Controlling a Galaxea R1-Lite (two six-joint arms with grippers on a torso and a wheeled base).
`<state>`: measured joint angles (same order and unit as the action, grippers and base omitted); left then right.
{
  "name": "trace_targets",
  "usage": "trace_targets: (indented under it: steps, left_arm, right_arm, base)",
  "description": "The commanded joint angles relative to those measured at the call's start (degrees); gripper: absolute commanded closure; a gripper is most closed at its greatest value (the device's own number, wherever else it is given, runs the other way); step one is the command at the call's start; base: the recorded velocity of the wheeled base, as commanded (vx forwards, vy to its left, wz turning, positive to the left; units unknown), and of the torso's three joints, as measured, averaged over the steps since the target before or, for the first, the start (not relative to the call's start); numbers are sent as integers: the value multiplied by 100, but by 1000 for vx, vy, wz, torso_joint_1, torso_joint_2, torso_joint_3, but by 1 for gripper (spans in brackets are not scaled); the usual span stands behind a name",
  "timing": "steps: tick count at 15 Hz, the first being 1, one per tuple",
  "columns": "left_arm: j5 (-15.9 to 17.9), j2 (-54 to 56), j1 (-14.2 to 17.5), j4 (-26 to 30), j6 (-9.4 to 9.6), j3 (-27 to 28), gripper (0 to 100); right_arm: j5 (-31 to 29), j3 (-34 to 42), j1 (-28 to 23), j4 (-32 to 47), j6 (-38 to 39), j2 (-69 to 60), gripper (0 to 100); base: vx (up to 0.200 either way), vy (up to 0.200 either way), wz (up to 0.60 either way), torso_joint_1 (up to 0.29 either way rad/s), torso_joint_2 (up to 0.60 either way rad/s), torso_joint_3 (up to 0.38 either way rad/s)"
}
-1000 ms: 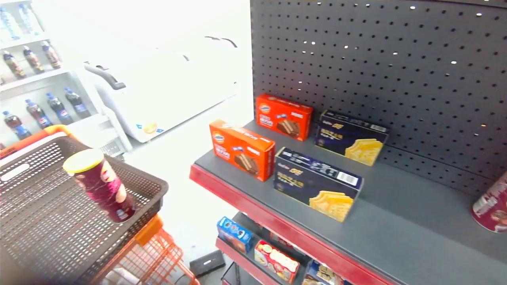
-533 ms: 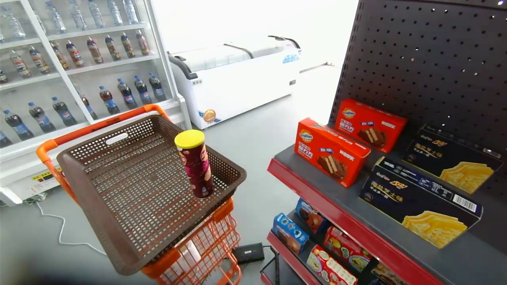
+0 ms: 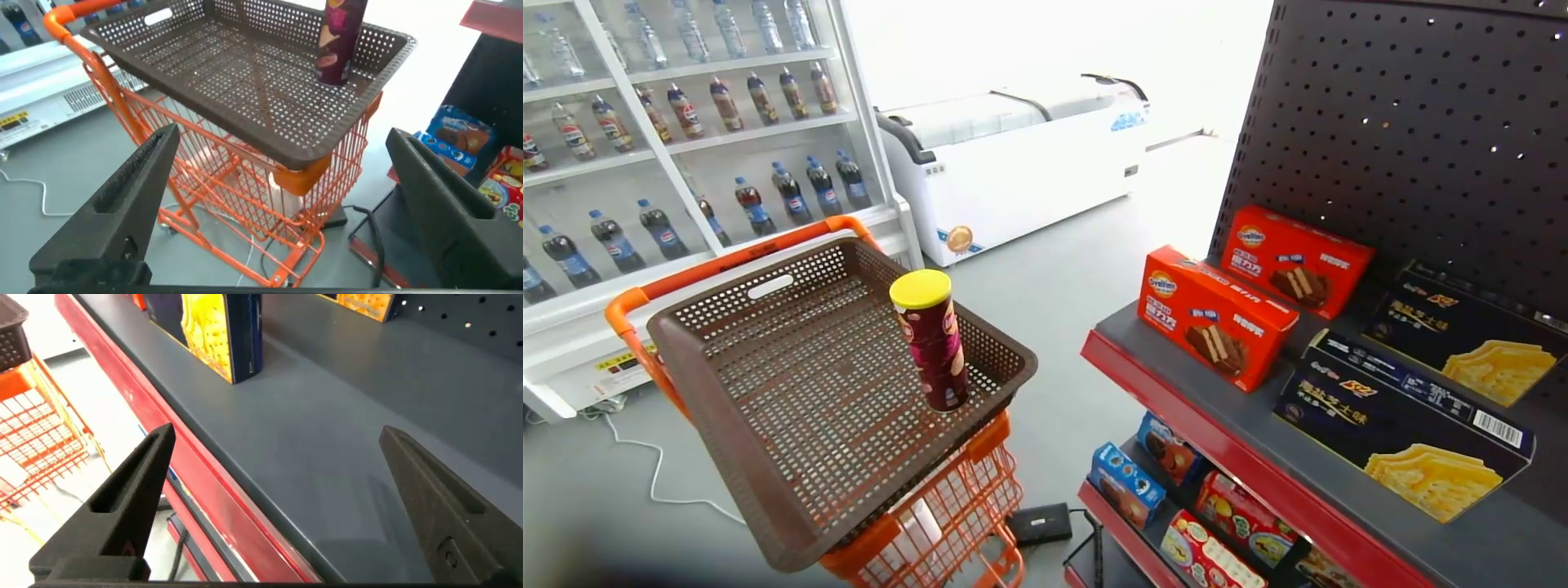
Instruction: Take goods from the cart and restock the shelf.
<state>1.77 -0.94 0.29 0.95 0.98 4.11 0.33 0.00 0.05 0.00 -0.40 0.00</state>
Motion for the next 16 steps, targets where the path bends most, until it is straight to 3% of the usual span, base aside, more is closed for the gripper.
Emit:
trace_targets:
  steps: [1, 2, 4, 5, 10, 12, 13, 15, 16]
  left_arm:
    - [17, -425, -117, 520, 17, 925, 0]
    - [34, -618, -187, 766, 26, 1110, 0]
    - [104, -1268, -275, 828, 324, 1268, 0]
    - [122, -1462, -302, 819, 377, 1312, 0]
    - [122, -2833, -337, 757, 447, 1997, 0]
    - [87, -3756, -574, 283, 474, 2103, 0]
    - [-54, -4248, -926, -288, 465, 2050, 0]
    - [-54, -4248, -926, -288, 465, 2050, 0]
    - [-845, -5092, -1471, -754, 412, 2024, 0]
  right_arm:
    - [2, 0, 4, 0, -4, 0, 0]
    - [2, 0, 4, 0, -4, 0, 0]
    - [2, 0, 4, 0, 5, 0, 0]
    - [2, 0, 4, 0, 5, 0, 0]
    - [2, 0, 4, 0, 5, 0, 0]
    - [2, 0, 4, 0, 5, 0, 0]
    - [2, 0, 4, 0, 5, 0, 0]
    - [2, 0, 4, 0, 5, 0, 0]
    - [2, 0, 4, 0, -4, 0, 0]
  base:
    - [0, 0, 0, 0, 0, 0]
    - [0, 0, 0, 0, 0, 0]
    - [0, 0, 0, 0, 0, 0]
    - [0, 0, 0, 0, 0, 0]
    - [0, 0, 0, 0, 0, 0]
    - [0, 0, 0, 0, 0, 0]
    - [0, 0, 0, 0, 0, 0]
    - [0, 0, 0, 0, 0, 0]
    - [0, 0, 0, 0, 0, 0]
